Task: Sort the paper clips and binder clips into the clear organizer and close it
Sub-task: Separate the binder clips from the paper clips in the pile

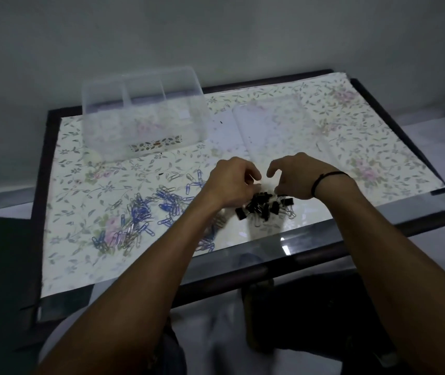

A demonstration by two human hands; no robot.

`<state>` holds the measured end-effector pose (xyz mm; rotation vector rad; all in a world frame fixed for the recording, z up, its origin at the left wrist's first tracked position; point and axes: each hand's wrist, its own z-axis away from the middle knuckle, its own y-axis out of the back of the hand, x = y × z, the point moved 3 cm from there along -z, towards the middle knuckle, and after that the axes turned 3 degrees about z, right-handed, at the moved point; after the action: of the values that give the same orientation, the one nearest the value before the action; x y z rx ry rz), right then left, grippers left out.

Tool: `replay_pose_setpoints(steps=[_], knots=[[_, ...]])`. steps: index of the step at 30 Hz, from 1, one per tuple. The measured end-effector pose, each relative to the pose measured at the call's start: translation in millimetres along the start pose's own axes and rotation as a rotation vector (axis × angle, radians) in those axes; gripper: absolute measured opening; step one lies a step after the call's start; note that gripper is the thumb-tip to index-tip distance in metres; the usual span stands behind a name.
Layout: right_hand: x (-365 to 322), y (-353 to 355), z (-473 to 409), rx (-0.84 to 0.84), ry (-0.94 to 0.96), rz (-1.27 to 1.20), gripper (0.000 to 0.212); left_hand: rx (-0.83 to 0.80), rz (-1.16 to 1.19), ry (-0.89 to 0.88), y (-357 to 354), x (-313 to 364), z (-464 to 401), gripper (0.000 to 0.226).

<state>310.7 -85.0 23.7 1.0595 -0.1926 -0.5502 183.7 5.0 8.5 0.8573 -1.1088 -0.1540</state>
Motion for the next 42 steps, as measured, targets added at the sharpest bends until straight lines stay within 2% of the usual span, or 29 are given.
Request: replay_pose_setpoints(steps=[5, 10, 16, 18, 20, 21, 23, 26, 28, 31, 33, 35, 39, 42], knots=[[-37.7, 4.7, -8.0, 0.0, 0.139, -0.042, 0.043, 0.103, -0.007, 0.067, 45.3, -34.2, 8.7, 0.023], [-70.6, 2.4, -18.8, -0.052, 0.19, -0.019, 0.042, 0.195, -0.048, 0.216, 84.2, -84.5, 35.5, 0.022], [-99.3, -11.9, -40.4, -0.041, 0.131, -0.006, 0.046, 0.131, -0.204, 0.443, 107.7, -139.0, 70.2, 0.032], [-113.4, -18.1, -42.0, -0.073, 0.124, 0.009, 0.035, 0.116, -0.295, 0.536, 113.3, -155.3, 77.6, 0.036], [-129.8, -23.9, -41.3, -0.113, 0.113, 0.021, 0.01, 0.141, -0.285, 0.612, 112.7, -165.9, 81.9, 0.035], [-135.8, -27.3, -42.3, -0.13, 0.112, 0.02, 0.012, 0.155, -0.255, 0.623, 109.2, -169.0, 80.7, 0.036], [-149.1, -32.2, -42.0, -0.179, 0.146, 0.025, 0.011, 0.156, -0.194, 0.576, 96.8, -167.2, 75.4, 0.041], [-160.0, -31.2, -41.2, -0.233, 0.194, 0.023, 0.039, 0.054, -0.172, 0.421, 75.8, -141.3, 68.9, 0.037], [-162.7, -23.2, -46.1, -0.149, 0.197, 0.012, 0.039, -0.001, -0.161, 0.353, 71.7, -129.5, 66.6, 0.032], [-152.8, -14.0, -61.2, 0.013, 0.125, 0.009, 0.046, 0.086, -0.143, 0.332, 83.5, -131.3, 60.3, 0.029], [-146.7, -18.8, -68.9, 0.034, 0.084, 0.022, 0.056, 0.157, -0.186, 0.32, 92.6, -135.2, 57.3, 0.035], [-148.1, -31.2, -72.5, -0.033, 0.082, 0.028, 0.062, 0.151, -0.232, 0.301, 94.4, -136.9, 54.7, 0.044], [-160.4, -55.0, -69.0, -0.121, 0.141, 0.066, 0.078, 0.026, -0.316, 0.205, 77.8, -136.5, 53.7, 0.069], [-159.1, -59.8, -67.1, -0.137, 0.199, 0.067, 0.078, -0.094, -0.366, 0.162, 57.2, -134.3, 51.6, 0.078]])
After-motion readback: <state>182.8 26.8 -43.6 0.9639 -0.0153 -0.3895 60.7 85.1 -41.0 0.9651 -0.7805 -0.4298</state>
